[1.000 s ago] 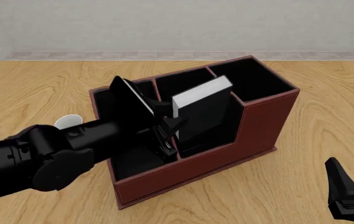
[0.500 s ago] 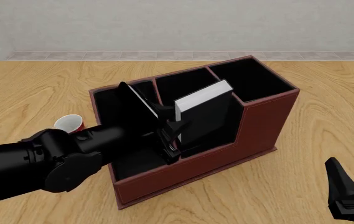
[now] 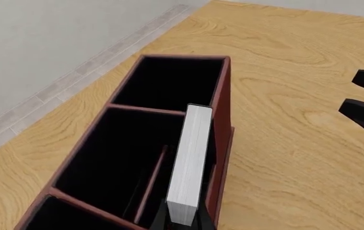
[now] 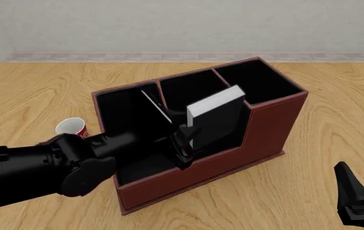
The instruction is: Pick up the book and place it in the back compartment of the caddy.
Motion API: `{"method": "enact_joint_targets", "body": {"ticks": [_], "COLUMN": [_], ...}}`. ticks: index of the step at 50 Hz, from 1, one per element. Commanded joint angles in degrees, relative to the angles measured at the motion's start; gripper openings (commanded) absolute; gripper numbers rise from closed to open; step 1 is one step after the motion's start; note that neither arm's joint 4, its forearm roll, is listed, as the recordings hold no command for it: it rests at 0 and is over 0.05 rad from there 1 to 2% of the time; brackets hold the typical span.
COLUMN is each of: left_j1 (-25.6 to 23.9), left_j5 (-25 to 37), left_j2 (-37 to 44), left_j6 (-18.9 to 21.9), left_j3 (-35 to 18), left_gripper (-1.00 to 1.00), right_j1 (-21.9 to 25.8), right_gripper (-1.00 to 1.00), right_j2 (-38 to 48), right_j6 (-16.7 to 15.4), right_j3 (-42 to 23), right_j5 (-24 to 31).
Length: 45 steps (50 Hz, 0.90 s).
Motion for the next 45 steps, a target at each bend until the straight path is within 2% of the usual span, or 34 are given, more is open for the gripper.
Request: {"method": "enact_joint_targets", "body": {"ticks": [1, 8, 9, 45], "left_j1": [0.28, 0.8, 0.92, 1.69], "left_j5": [-2.09, -3.23, -3.3, -6.17], "left_j2": [1.03, 2.75, 3.01, 5.22], "left_j6": [0.92, 0.41, 0.46, -0.29], "left_j3": [0.34, 0.12, 0.1, 1.11], "left_gripper": [-1.0, -1.0, 1.0, 1.0], "right_j1": [0.0, 0.01, 0.0, -0.01], "right_gripper": [1.0, 1.0, 1.0, 1.0], "right_j2": [0.0, -0.01, 0.01, -0.03], "right_j6": [-0.01, -0.01, 0.01, -0.01], "right_j3": [0.0, 0.0, 0.0, 0.0], "right_j5": [0.0, 0.01, 0.0, 0.01]}}
